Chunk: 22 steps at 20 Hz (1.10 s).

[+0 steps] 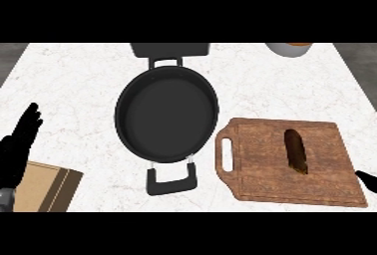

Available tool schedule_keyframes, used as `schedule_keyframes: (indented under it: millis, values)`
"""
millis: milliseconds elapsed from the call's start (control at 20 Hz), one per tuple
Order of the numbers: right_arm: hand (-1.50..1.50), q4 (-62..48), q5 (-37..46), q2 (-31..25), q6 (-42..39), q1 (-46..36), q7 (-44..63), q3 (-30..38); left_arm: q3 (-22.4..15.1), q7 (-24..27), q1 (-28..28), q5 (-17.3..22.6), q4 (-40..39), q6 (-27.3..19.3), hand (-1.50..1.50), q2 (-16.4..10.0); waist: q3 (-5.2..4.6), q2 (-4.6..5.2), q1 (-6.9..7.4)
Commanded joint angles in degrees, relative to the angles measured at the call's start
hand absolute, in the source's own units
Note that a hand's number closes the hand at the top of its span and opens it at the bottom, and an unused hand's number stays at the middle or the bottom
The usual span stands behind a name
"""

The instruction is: Pick the sweet potato from the cutting board and place it in the pot

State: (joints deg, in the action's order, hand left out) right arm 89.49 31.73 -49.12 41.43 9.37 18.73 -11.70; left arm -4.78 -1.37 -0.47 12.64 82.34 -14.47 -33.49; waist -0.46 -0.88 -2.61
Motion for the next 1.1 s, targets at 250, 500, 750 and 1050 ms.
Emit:
schedule_keyframes:
  millis: [250, 500, 750, 1050]
  values:
    - [-1.50, 13.2, 11.4, -0.9, -24.4, -5.9, 32.2, -7.5, -3.2, -3.0, -1.0, -1.7, 1.2, -0.1, 0.00, 1.8, -0.19, 1.32, 4.07]
    - [-1.50, 14.4, 7.2, 0.4, -43.5, -10.3, 47.0, -12.0, -4.5, -3.1, -1.4, -3.0, 2.0, -0.4, 0.00, 2.5, -0.02, 1.46, 5.23]
    - [-1.50, 12.8, 2.5, 8.7, -54.8, -18.5, 59.2, -14.8, -5.7, -3.7, -0.5, -4.0, 2.9, -0.8, 0.00, 3.6, 0.19, 1.32, 6.25]
    - [-1.50, 6.2, -1.3, 14.1, -61.8, -27.9, 63.9, -14.6, -3.3, -3.0, -1.0, -3.7, 2.0, 0.0, 0.00, 2.5, 0.22, 1.23, 5.38]
